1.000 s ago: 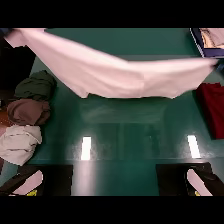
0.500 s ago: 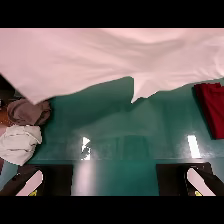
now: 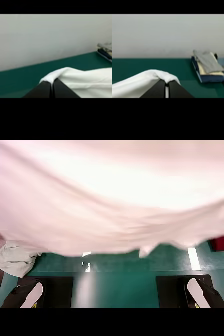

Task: Fold the shirts.

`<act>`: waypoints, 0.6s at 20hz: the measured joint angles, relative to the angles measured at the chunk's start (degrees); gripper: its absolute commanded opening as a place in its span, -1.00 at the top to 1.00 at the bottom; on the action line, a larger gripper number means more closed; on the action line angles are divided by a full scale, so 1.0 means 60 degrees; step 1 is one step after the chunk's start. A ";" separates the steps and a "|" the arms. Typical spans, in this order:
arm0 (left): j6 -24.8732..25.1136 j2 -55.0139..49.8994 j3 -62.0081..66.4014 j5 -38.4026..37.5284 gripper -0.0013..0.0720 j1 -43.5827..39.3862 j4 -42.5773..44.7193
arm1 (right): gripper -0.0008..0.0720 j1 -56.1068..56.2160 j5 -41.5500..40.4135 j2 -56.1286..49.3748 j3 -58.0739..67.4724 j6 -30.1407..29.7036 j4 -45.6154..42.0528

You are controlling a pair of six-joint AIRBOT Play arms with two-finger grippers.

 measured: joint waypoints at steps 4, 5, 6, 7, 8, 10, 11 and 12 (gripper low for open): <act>-0.0266 -0.0750 -0.3147 -0.0619 0.91 -0.0007 0.0215 | 0.93 0.0342 0.1574 -0.1789 -0.0339 0.0240 0.0430; -0.0273 -0.1067 -0.3840 -0.0674 0.91 -0.0007 0.0208 | 0.93 0.0674 0.1847 -0.2335 -0.0652 0.0288 0.0310; -0.0266 -0.1483 -0.4503 -0.0718 0.91 -0.0007 0.0160 | 0.93 0.1038 0.2106 -0.2838 -0.0976 0.0357 -0.0040; -0.0244 -0.1916 -0.5005 -0.0721 0.91 -0.0011 0.0142 | 0.93 0.1406 0.2313 -0.3326 -0.1293 0.0401 -0.0379; -0.0200 -0.2426 -0.5421 -0.0634 0.91 -0.0018 0.0146 | 0.93 0.1858 0.2415 -0.3861 -0.1643 0.0441 -0.0765; 0.0029 -0.3468 -0.5898 -0.0164 0.91 -0.0091 0.0033 | 0.93 0.2616 0.2291 -0.4889 -0.2259 0.0510 -0.1497; 0.0270 -0.3934 -0.6040 0.0175 0.90 -0.0157 -0.0146 | 0.93 0.2969 0.1967 -0.5359 -0.2495 0.0532 -0.1796; 0.0597 -0.4408 -0.6142 0.0630 0.90 -0.0255 -0.0408 | 0.93 0.3260 0.1617 -0.5788 -0.2667 0.0550 -0.1996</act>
